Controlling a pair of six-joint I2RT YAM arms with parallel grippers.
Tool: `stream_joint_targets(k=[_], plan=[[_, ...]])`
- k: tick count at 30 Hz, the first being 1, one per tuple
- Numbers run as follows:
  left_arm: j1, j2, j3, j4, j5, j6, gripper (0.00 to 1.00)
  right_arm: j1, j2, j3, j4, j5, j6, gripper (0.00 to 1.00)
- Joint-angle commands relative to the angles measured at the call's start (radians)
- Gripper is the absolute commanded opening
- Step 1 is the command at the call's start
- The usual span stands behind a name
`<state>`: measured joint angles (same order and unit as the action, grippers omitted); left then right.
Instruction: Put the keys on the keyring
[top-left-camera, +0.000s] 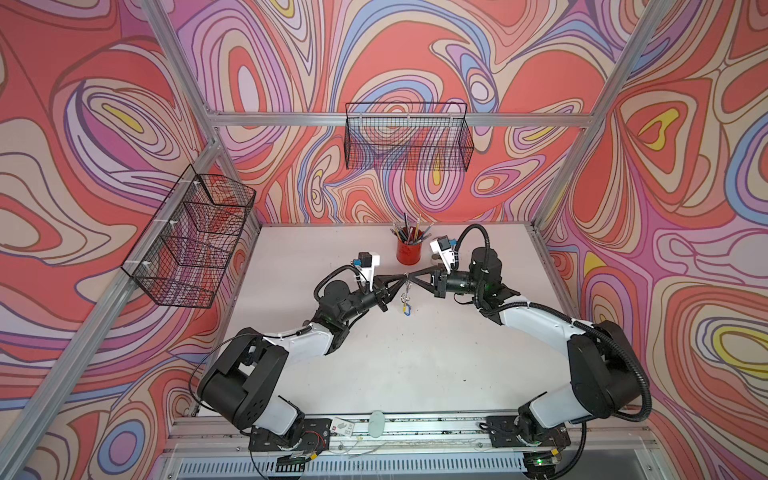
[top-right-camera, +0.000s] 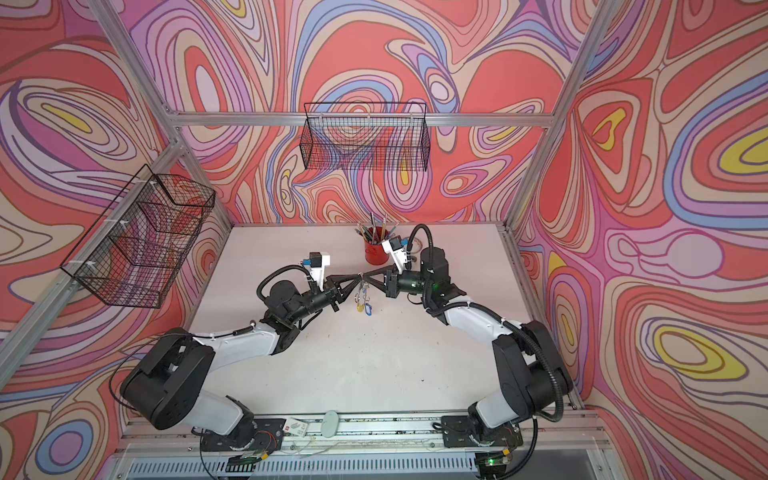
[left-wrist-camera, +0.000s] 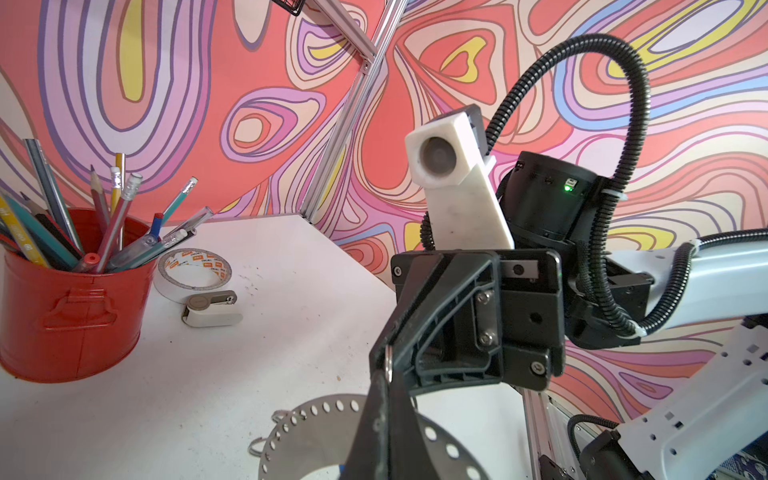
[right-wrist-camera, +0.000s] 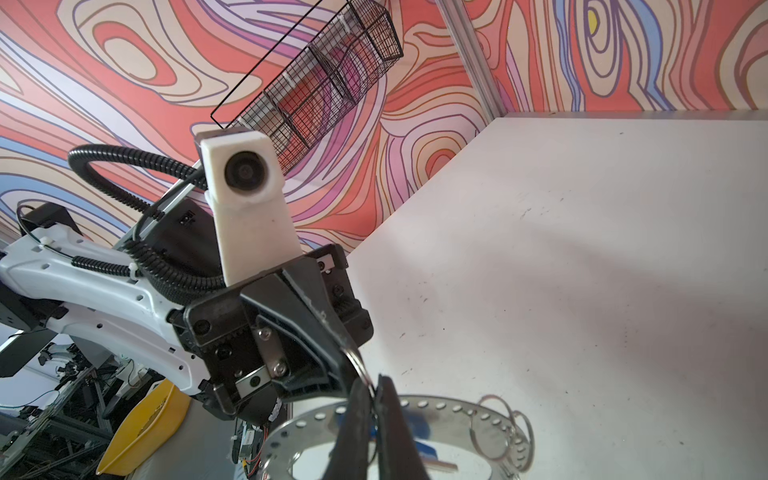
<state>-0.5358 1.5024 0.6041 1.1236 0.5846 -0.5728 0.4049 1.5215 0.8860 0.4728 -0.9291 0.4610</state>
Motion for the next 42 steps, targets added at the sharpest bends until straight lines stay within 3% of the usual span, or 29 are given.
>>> stream_joint_targets(k=[1, 15, 30, 33, 36, 39, 42], plan=[[-0.002, -0.013, 0.025, 0.004, 0.056, 0.033, 0.0, -0.003, 0.014, 0.011, 0.027, -0.008, -0.004, 0.0], [0.023, -0.091, 0.043, -0.243, 0.134, 0.142, 0.01, -0.003, -0.01, 0.006, -0.019, 0.03, -0.082, 0.0], [0.067, -0.244, 0.116, -0.748, 0.161, 0.353, 0.33, -0.003, -0.089, -0.015, -0.118, 0.076, -0.26, 0.0], [0.095, -0.293, 0.16, -0.924, 0.181, 0.46, 0.39, -0.003, -0.092, -0.021, -0.128, 0.074, -0.285, 0.0], [0.117, -0.317, 0.257, -1.185, 0.226, 0.657, 0.44, -0.002, -0.103, -0.034, -0.145, 0.076, -0.338, 0.0], [0.118, -0.276, 0.413, -1.53, 0.248, 0.904, 0.47, -0.002, -0.126, -0.077, -0.1, 0.076, -0.383, 0.0], [0.116, -0.209, 0.545, -1.716, 0.232, 1.041, 0.45, 0.0, -0.13, -0.106, -0.058, 0.067, -0.411, 0.0]])
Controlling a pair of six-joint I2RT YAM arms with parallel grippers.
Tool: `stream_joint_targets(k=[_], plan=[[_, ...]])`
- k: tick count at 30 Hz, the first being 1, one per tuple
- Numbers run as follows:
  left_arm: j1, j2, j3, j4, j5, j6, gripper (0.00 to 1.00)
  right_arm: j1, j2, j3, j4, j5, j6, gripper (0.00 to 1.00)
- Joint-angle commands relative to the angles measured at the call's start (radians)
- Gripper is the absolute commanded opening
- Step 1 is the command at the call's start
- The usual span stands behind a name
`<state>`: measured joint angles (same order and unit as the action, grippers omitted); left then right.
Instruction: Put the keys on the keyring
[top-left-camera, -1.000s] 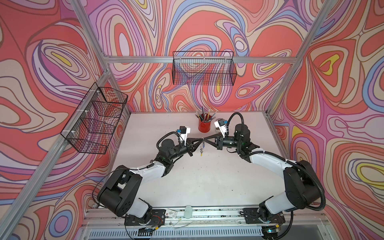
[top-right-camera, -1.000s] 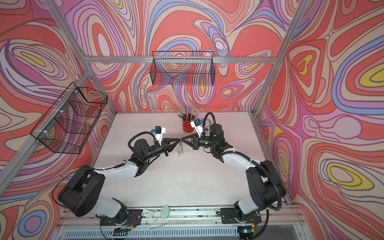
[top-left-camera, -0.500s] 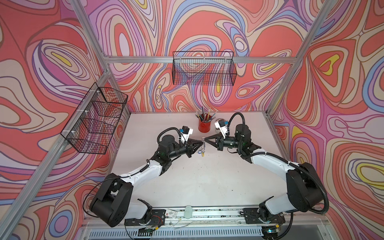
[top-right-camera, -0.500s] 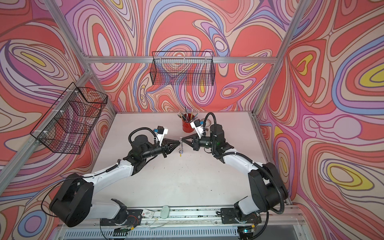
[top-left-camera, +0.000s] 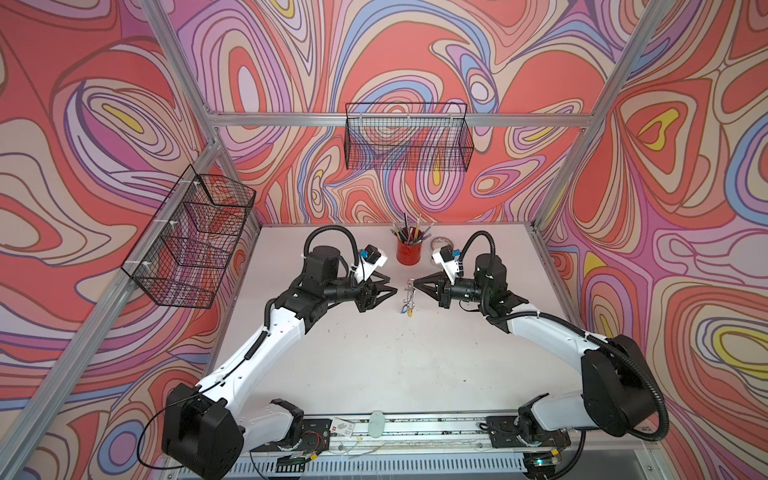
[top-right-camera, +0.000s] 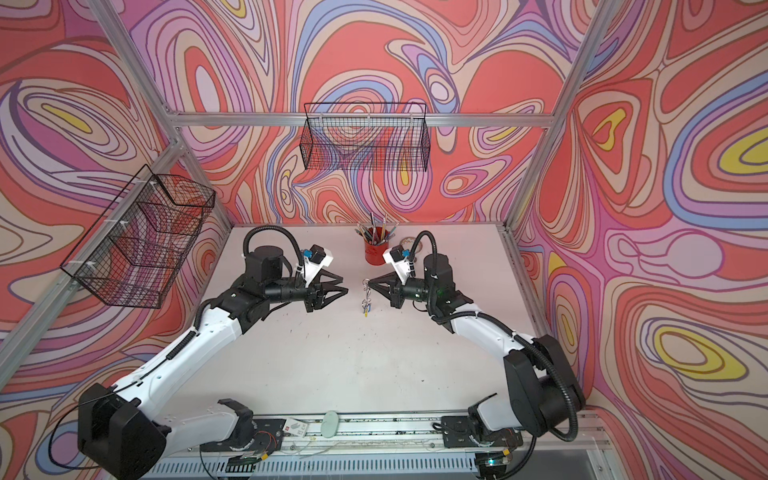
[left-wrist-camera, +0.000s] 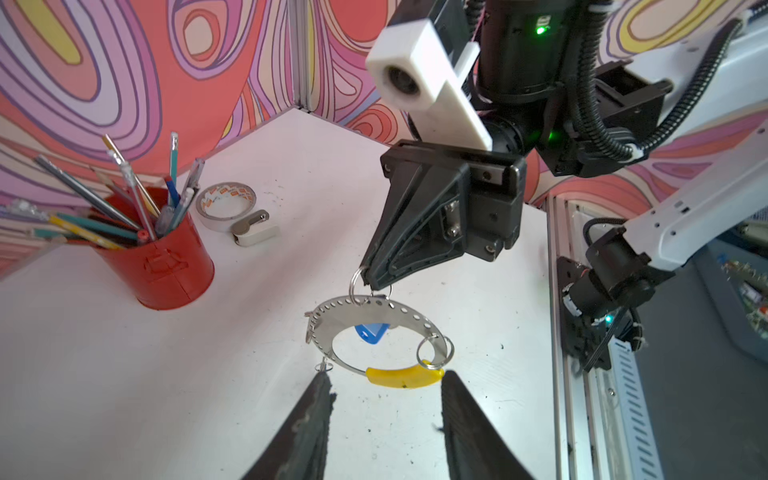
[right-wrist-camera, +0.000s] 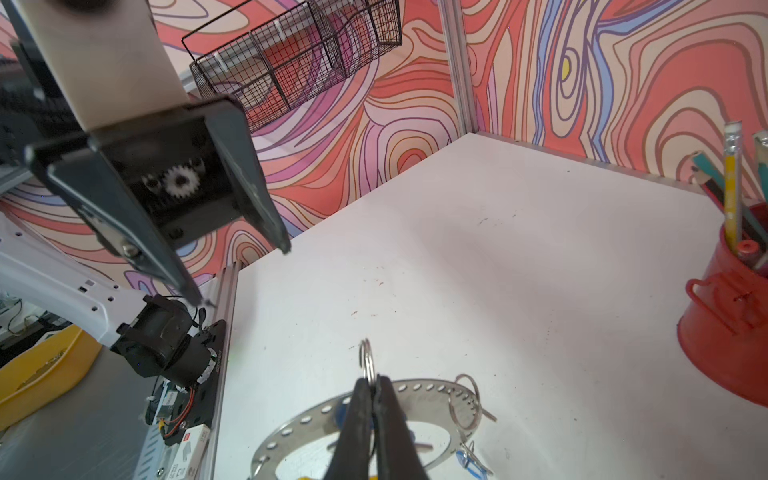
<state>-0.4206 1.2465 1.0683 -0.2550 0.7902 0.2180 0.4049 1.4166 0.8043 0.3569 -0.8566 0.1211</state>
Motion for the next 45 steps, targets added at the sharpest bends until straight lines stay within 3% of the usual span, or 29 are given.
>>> stream_joint_targets(k=[1, 7, 21, 28, 45], plan=[[0.002, 0.071, 0.121, -0.386, 0.023, 0.28, 0.45, -0.001, -0.024, -0.027, 0.065, -0.013, -0.073, 0.0], [-0.029, 0.19, 0.318, -0.542, 0.008, 0.424, 0.41, 0.006, -0.026, -0.034, 0.073, -0.031, -0.09, 0.0], [-0.11, 0.439, 0.626, -0.736, -0.081, 0.55, 0.33, 0.027, -0.031, -0.036, 0.059, -0.04, -0.109, 0.0], [-0.115, 0.493, 0.697, -0.786, -0.103, 0.576, 0.28, 0.034, -0.029, -0.033, 0.054, -0.041, -0.112, 0.0], [-0.128, 0.541, 0.732, -0.826, -0.093, 0.6, 0.26, 0.043, -0.028, -0.025, 0.042, -0.045, -0.117, 0.0]])
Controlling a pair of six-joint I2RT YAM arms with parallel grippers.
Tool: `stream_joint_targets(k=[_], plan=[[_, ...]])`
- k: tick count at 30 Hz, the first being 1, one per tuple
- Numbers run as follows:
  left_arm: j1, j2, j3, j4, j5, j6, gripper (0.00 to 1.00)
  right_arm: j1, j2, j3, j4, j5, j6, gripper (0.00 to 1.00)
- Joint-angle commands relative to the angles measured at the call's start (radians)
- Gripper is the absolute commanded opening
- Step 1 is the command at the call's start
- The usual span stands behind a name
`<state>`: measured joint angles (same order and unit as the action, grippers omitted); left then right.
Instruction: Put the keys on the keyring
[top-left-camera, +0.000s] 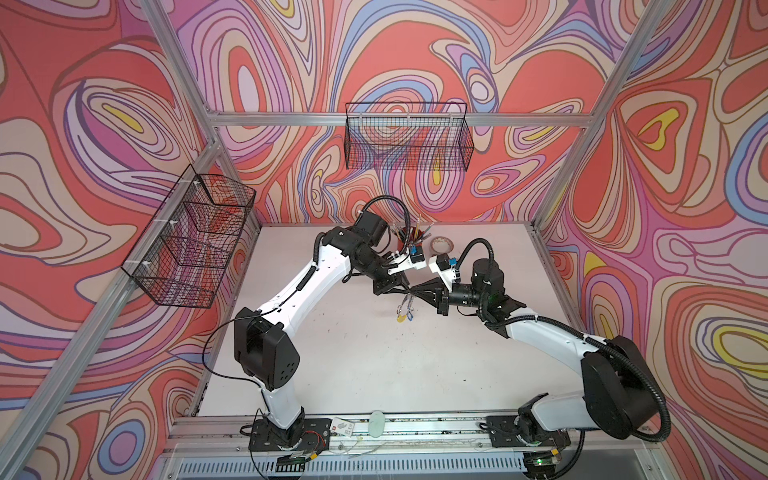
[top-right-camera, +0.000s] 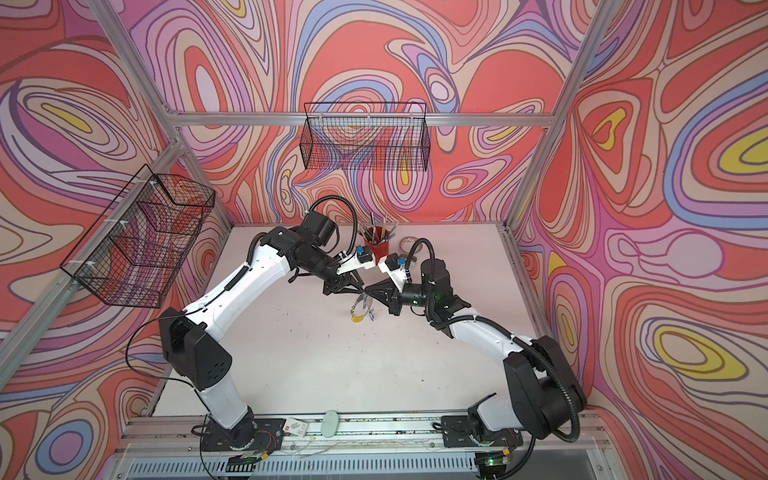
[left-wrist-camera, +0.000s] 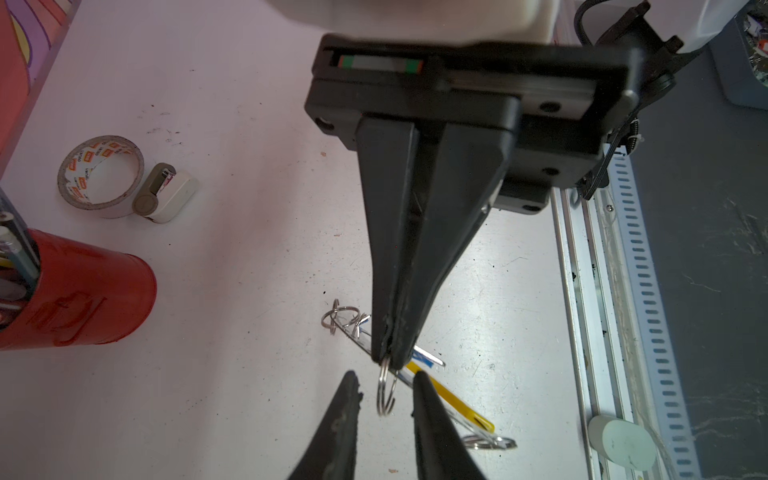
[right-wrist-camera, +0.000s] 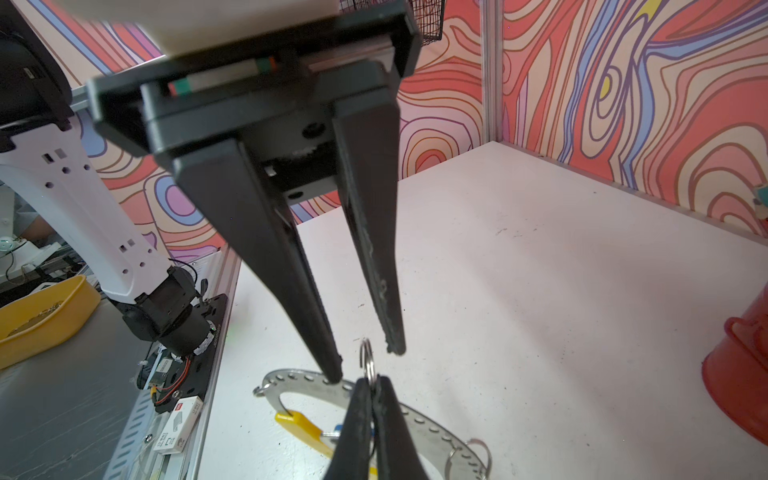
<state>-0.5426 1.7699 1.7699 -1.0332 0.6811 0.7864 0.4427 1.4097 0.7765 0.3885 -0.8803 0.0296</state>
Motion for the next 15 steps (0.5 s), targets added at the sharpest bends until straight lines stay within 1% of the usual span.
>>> stream_joint_targets(k=[1, 3, 6, 9, 11, 12, 15], plan=[[-0.005, 0.021, 0.032, -0.048, 0.017, 0.031, 0.25, 0.006, -0.023, 0.003, 0.01, -0.021, -0.025, 0.0], [-0.007, 0.029, 0.041, -0.054, 0.017, 0.031, 0.2, 0.006, -0.021, 0.003, 0.01, -0.021, -0.026, 0.0], [-0.007, 0.043, 0.055, -0.067, 0.015, 0.033, 0.16, 0.007, -0.02, 0.003, 0.01, -0.021, -0.027, 0.0], [-0.007, 0.046, 0.054, -0.072, 0.014, 0.036, 0.1, 0.006, -0.019, 0.004, 0.009, -0.023, -0.028, 0.0], [-0.007, 0.05, 0.054, -0.074, 0.013, 0.034, 0.02, 0.006, -0.019, 0.004, 0.007, -0.022, -0.029, 0.0], [-0.007, 0.052, 0.055, -0.076, 0.015, 0.032, 0.0, 0.007, -0.02, 0.003, 0.007, -0.021, -0.029, 0.0], [-0.007, 0.053, 0.046, -0.075, 0.017, 0.028, 0.0, 0.007, -0.02, 0.004, 0.008, -0.021, -0.028, 0.0]])
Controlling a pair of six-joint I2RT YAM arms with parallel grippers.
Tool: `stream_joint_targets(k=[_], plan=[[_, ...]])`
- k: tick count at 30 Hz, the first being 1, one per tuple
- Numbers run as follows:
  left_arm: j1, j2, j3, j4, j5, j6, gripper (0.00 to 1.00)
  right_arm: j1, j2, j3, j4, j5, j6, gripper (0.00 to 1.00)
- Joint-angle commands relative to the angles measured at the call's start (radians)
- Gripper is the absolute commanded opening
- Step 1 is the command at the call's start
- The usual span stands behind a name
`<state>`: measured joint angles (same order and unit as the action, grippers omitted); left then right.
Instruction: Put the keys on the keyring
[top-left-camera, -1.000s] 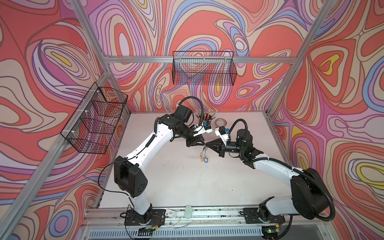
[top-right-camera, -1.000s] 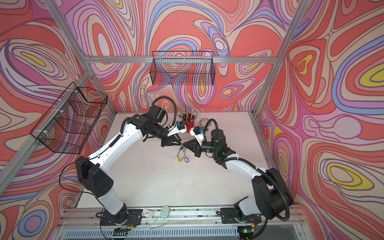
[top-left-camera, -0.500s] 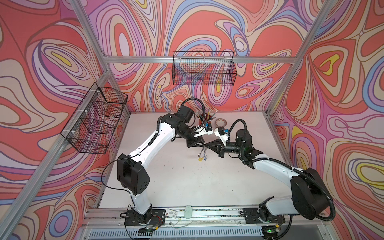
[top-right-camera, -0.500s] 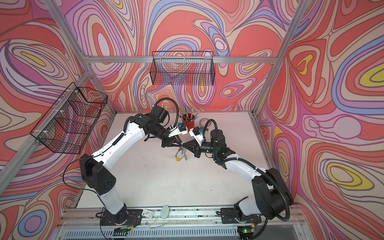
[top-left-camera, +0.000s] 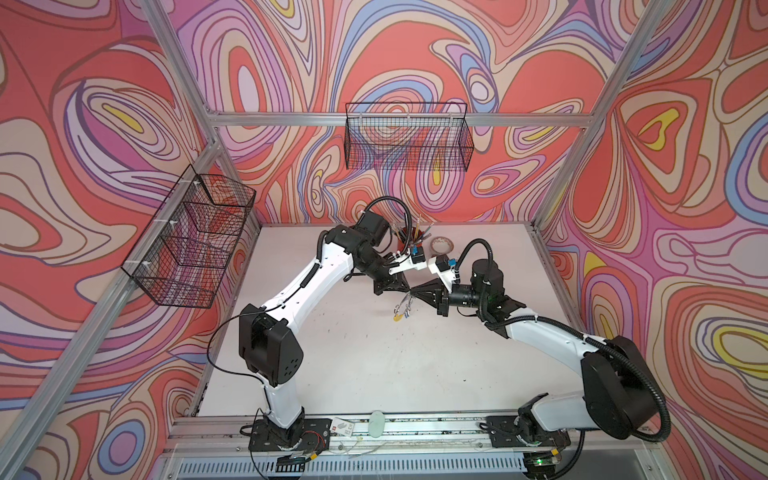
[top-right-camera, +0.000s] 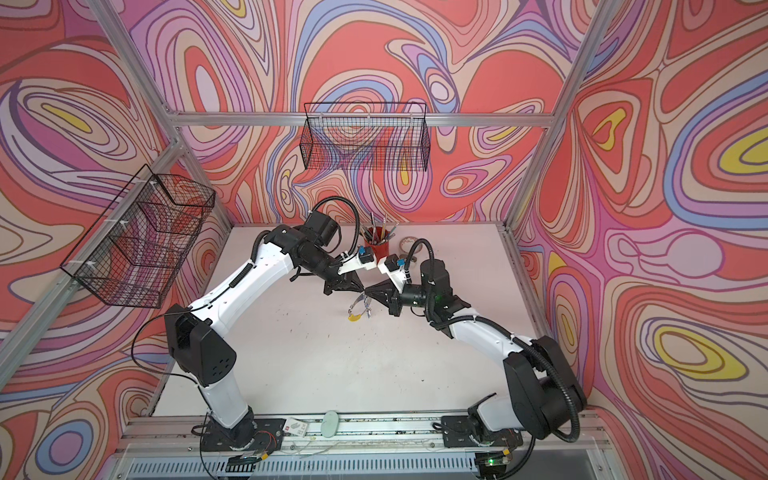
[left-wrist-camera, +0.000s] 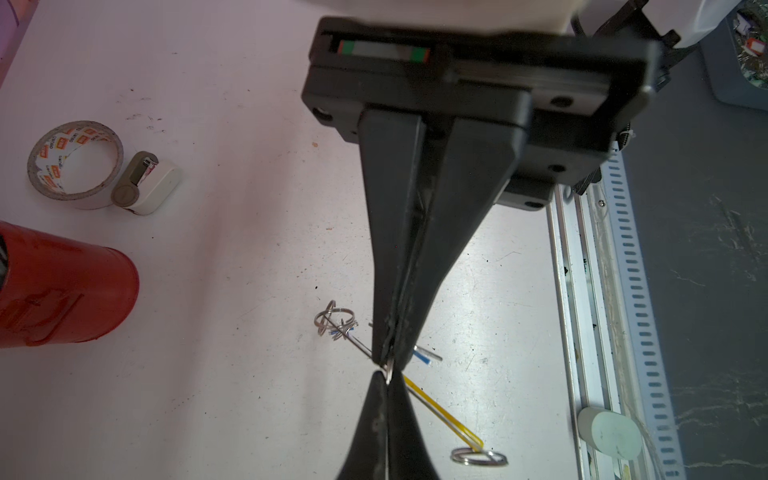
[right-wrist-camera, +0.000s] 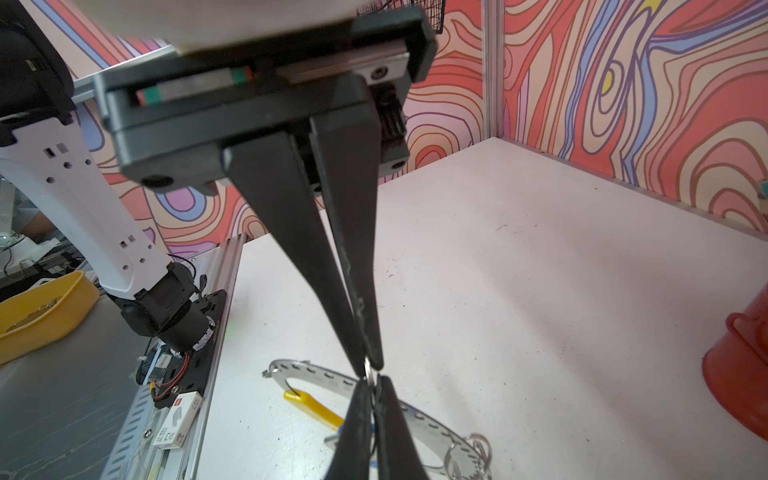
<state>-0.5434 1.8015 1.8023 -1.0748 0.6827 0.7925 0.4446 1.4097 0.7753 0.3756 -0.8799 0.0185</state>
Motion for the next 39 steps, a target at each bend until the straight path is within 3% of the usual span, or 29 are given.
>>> stream_joint_targets(k=[1, 6, 9, 15, 19, 26, 33, 39], plan=[[-0.006, 0.018, 0.008, -0.024, 0.011, 0.013, 0.0, 0.004, -0.021, 0.005, 0.02, -0.021, -0.017, 0.0], [0.003, -0.03, -0.052, 0.102, -0.016, -0.107, 0.0, 0.004, -0.025, 0.007, 0.016, -0.006, -0.019, 0.02], [0.006, -0.087, -0.126, 0.19, -0.007, -0.135, 0.0, 0.005, -0.031, 0.005, 0.011, 0.004, -0.014, 0.16], [0.028, -0.153, -0.21, 0.265, 0.013, -0.176, 0.0, 0.005, -0.051, 0.004, -0.007, 0.046, -0.008, 0.26], [0.034, -0.177, -0.254, 0.292, 0.027, -0.19, 0.0, 0.004, -0.064, 0.003, -0.009, 0.075, 0.008, 0.26], [0.042, -0.27, -0.408, 0.472, 0.062, -0.277, 0.0, -0.01, -0.103, -0.028, 0.035, 0.234, 0.087, 0.21], [0.046, -0.391, -0.613, 0.781, 0.077, -0.466, 0.0, -0.032, -0.114, -0.03, 0.029, 0.309, 0.219, 0.26], [0.046, -0.473, -0.81, 1.161, 0.063, -0.731, 0.0, -0.035, -0.061, 0.037, -0.063, 0.218, 0.229, 0.32]])
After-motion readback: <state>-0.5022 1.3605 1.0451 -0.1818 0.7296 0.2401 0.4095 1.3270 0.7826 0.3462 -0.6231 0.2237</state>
